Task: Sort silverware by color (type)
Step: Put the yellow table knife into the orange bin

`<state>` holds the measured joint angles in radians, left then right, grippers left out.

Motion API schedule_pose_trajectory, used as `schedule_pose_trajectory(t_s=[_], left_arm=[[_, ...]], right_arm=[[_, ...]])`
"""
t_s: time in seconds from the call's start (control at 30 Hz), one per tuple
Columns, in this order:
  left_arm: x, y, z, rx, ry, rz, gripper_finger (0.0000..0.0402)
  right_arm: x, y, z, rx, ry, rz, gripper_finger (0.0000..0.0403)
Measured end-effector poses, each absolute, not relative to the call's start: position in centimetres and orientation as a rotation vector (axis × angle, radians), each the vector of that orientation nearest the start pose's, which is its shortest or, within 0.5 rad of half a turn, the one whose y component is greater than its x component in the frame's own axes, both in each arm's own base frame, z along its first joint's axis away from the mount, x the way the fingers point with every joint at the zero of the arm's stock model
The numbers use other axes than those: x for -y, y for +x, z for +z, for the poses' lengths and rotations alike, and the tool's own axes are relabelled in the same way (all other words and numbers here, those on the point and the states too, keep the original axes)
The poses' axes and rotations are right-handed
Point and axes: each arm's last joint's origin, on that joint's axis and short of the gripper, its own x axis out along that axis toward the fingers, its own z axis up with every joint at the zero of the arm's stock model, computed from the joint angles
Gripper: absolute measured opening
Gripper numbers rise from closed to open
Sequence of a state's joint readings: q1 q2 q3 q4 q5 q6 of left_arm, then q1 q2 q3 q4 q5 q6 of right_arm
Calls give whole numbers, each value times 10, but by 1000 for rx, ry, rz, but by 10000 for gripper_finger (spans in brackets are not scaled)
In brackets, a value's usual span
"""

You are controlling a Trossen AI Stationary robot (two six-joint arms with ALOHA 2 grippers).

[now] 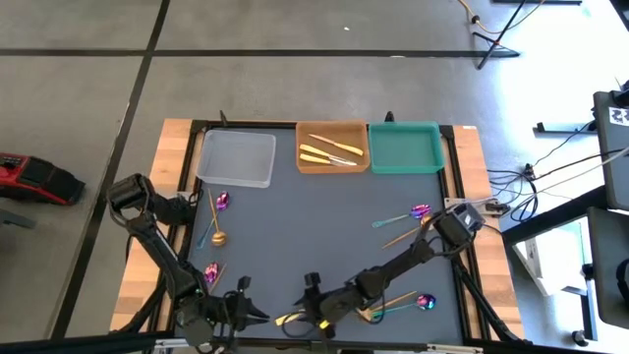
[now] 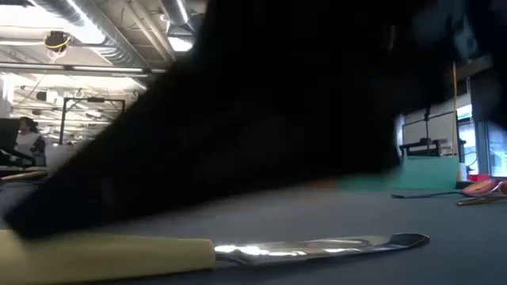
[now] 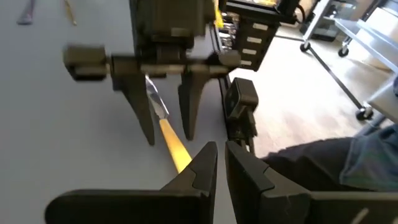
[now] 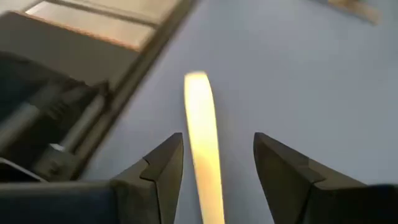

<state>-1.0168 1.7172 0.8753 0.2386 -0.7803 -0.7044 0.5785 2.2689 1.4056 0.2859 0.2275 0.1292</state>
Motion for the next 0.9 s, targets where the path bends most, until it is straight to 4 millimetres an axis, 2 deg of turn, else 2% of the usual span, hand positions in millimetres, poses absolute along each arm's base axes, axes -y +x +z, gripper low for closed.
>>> schedule_pose_trajectory(t_s=[0.2, 0.3, 0.67, 0.77, 0.9], left_arm=[[278, 195, 172, -421, -217, -75, 26], [278, 195, 172, -421, -210, -76, 26], [273, 201, 172, -420, -204, -56, 27], [273, 201, 172, -419, -204, -55, 27], [273, 201, 172, -419, -202, -55, 27]], right_arm=[[-249, 406, 90, -596, -30, 308, 181], [-250, 406, 85, -599, -36, 301, 168], [-246, 405, 81, -653, -69, 304, 17], [-246, 405, 80, -649, -75, 297, 16], [-246, 405, 84, -643, -73, 298, 39]])
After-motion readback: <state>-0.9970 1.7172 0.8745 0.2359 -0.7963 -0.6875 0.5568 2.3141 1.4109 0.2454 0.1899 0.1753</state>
